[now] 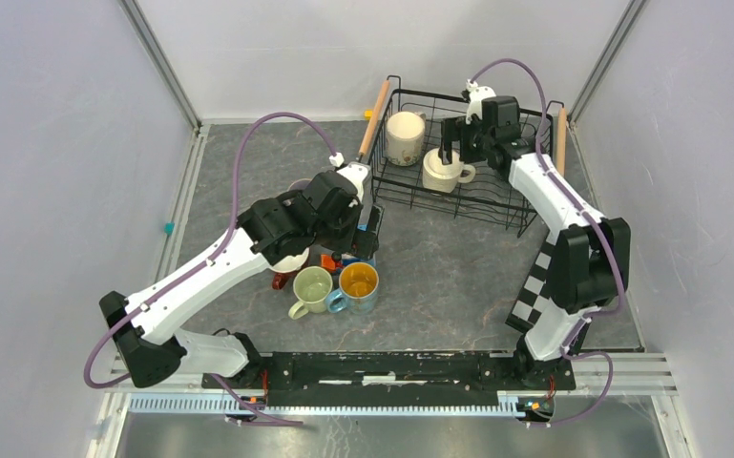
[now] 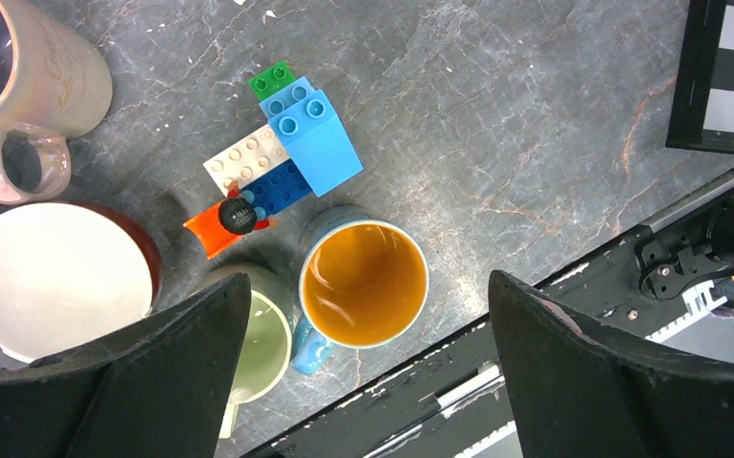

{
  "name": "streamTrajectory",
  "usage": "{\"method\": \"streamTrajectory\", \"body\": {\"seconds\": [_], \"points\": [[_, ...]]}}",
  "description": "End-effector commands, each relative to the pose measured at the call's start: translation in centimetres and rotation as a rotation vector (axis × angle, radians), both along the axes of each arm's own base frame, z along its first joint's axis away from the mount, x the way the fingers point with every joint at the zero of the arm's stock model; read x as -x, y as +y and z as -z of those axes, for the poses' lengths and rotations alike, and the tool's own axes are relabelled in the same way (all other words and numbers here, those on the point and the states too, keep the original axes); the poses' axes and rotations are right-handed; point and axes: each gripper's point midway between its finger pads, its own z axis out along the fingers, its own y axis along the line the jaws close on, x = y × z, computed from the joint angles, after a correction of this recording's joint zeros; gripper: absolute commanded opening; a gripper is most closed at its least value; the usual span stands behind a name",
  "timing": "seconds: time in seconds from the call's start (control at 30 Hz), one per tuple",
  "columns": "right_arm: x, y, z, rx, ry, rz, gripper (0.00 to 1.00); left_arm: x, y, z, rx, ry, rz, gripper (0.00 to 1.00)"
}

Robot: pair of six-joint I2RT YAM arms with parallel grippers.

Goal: Unload the cups from the dish rack
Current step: Move the cup to the dish rack, then unload the cup from the dish rack.

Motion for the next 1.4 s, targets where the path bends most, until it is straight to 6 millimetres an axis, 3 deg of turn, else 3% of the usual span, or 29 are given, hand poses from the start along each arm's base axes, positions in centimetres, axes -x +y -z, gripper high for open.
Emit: {"method": "streamTrajectory", "body": {"seconds": [0.0,0.3,0.57,0.9,1.37], "points": [[-2.2,0.2,0.0,0.138,-0.064,-0.176,0.98,-0.1,0.4,-1.6,0.017,-0.056,0.034,1.00],[-3.4,0.9,2.6,0.191,-0.038,-0.380,0.98,0.0,1.1,-1.8,0.006,-0.058,0.027,1.00],[-3.4,0.1,4.4,0.172,0.012,-0.355,0.98,-0.1,1.2,-1.9,0.005,-0.059,0.025,1.00],[-1.9,0.3,6.6,0.103,0.075,-0.383,0.98,-0.2,1.1,-1.8,0.002,-0.054,0.023,1.00],[-0.9,0.9,5.7,-0.096,0.052,-0.424,0.98,-0.3,1.0,-1.6,-0.003,-0.049,0.024,1.00]]}}
